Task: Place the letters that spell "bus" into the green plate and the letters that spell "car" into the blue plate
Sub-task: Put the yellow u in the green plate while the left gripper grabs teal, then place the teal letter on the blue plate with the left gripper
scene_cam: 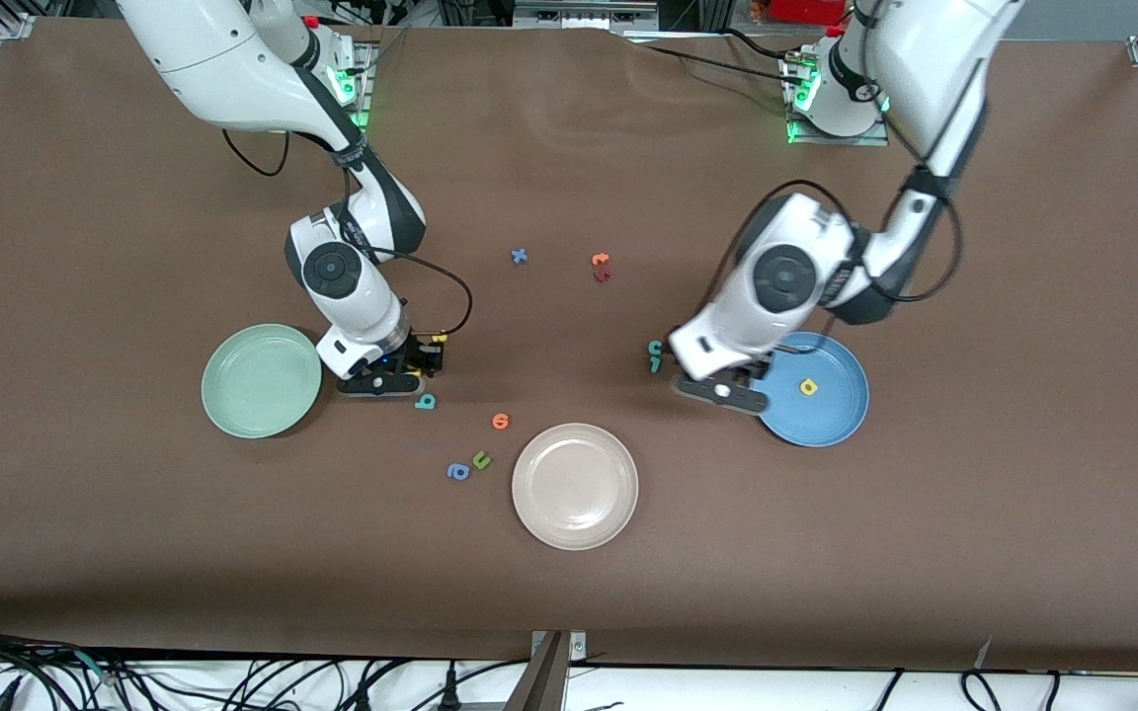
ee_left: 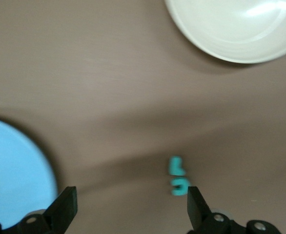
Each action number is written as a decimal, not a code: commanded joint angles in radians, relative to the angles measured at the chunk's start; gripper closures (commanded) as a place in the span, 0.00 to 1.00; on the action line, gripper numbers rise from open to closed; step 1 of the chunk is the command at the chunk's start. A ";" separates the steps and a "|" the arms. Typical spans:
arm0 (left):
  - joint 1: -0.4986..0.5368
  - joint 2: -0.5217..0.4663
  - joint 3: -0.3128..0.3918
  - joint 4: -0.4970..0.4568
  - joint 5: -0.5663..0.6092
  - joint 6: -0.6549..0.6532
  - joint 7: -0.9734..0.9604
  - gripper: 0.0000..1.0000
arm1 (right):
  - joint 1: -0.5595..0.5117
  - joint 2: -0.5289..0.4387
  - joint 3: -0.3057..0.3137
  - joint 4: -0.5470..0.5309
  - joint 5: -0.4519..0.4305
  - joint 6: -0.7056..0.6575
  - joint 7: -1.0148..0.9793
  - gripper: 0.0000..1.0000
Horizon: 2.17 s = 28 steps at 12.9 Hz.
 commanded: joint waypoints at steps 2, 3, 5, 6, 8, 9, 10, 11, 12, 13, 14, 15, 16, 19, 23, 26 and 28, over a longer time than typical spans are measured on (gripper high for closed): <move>-0.053 0.110 0.008 0.073 0.026 -0.011 -0.040 0.23 | 0.011 0.021 -0.011 0.005 -0.011 0.013 0.009 0.69; -0.056 0.124 0.008 0.072 0.026 -0.010 -0.042 0.36 | 0.011 0.019 -0.011 0.005 -0.010 0.013 0.009 0.75; -0.068 0.145 0.010 0.073 0.027 -0.002 -0.048 0.40 | 0.011 0.019 -0.011 0.007 -0.008 0.013 0.006 0.87; -0.070 0.154 0.012 0.073 0.027 0.016 -0.048 0.40 | 0.010 0.016 -0.012 0.010 -0.007 0.013 0.004 0.91; -0.070 0.173 0.013 0.073 0.027 0.056 -0.050 0.40 | 0.010 0.010 -0.012 0.013 -0.004 0.011 0.003 0.91; -0.070 0.179 0.013 0.072 0.027 0.068 -0.050 0.40 | 0.010 -0.004 -0.017 0.014 -0.004 0.000 -0.002 0.91; -0.070 0.181 0.013 0.067 0.027 0.069 -0.050 0.40 | 0.010 -0.022 -0.028 0.014 -0.005 -0.021 -0.005 0.91; -0.070 0.182 0.013 0.066 0.027 0.070 -0.050 0.44 | 0.008 -0.041 -0.029 0.019 -0.005 -0.058 -0.019 0.91; -0.070 0.188 0.015 0.067 0.027 0.070 -0.050 0.52 | 0.004 -0.057 -0.038 0.031 -0.004 -0.104 -0.057 0.91; -0.070 0.190 0.015 0.066 0.027 0.070 -0.050 0.56 | -0.001 -0.079 -0.052 0.042 -0.002 -0.150 -0.106 0.91; -0.070 0.190 0.015 0.064 0.027 0.069 -0.050 0.65 | -0.007 -0.100 -0.067 0.045 0.002 -0.190 -0.161 0.91; -0.070 0.188 0.015 0.063 0.027 0.069 -0.050 0.79 | -0.019 -0.122 -0.083 0.046 0.022 -0.222 -0.227 0.91; -0.069 0.188 0.015 0.063 0.027 0.069 -0.050 0.88 | -0.026 -0.134 -0.095 0.046 0.039 -0.242 -0.300 0.91; -0.064 0.178 0.015 0.069 0.027 0.055 -0.059 0.91 | -0.049 -0.140 -0.181 0.036 0.039 -0.251 -0.511 0.91; -0.027 0.084 0.021 0.078 0.027 -0.055 -0.057 0.91 | -0.056 -0.099 -0.262 0.030 0.039 -0.241 -0.622 0.91; 0.019 0.027 0.041 0.078 0.041 -0.181 -0.054 0.87 | -0.056 -0.047 -0.270 0.031 0.039 -0.198 -0.614 0.49; 0.052 0.016 0.059 0.075 0.139 -0.220 0.002 0.87 | -0.056 -0.027 -0.293 0.030 0.038 -0.168 -0.620 0.33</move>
